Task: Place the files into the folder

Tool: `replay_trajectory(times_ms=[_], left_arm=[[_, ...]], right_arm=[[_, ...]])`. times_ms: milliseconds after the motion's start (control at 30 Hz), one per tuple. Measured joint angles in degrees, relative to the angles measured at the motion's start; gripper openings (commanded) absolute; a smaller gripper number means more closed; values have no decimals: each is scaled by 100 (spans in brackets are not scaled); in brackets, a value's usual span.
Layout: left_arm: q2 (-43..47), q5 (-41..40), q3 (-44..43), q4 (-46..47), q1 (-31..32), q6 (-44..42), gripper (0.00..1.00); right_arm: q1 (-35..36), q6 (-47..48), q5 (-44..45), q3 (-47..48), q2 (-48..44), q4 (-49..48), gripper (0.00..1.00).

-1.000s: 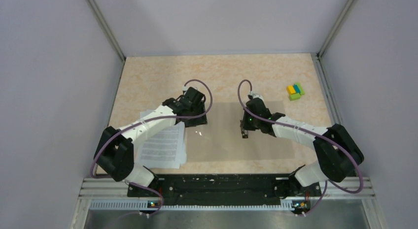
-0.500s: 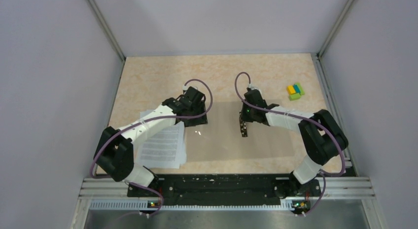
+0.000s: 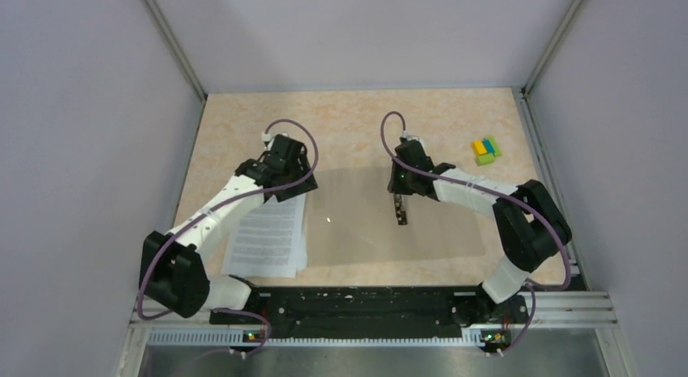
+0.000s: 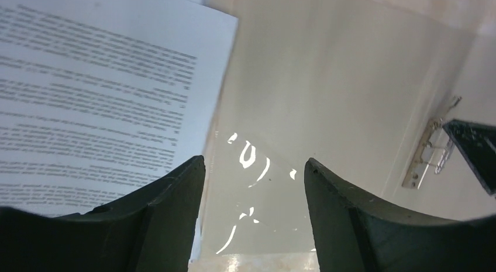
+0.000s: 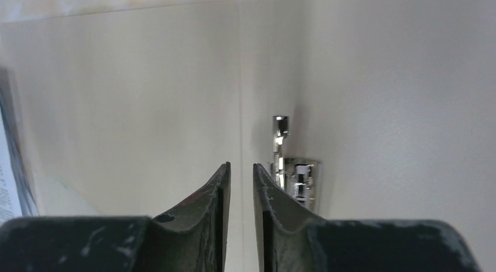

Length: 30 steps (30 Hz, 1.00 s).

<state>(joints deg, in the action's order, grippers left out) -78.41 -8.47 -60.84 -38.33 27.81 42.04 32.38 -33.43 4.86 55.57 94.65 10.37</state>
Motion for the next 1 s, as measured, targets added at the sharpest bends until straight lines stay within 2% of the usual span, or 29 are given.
replay_trajectory(times_ms=[133,300,400,500,767,1000], left_arm=[[391,-13,435,35,-675,118,74],[608,81,997,81,-1764,223,81],[656,42,1187,109,-2378,275,85],[769,-33,1281,133,-2990,284,88],[1062,-267,1722,551,-4533,254,92],[575,-249,1888,1056,-4865,131,94]], right_arm=[[450,-44,90,188,-11,166,31],[1134,-177,-61,516,155,116,52],[1462,-275,-313,848,533,-61,63],[1731,-326,-573,1320,1080,-240,71],[2194,-448,-1165,2675,2594,-632,78],[2291,-581,-1191,3263,3071,-807,79]])
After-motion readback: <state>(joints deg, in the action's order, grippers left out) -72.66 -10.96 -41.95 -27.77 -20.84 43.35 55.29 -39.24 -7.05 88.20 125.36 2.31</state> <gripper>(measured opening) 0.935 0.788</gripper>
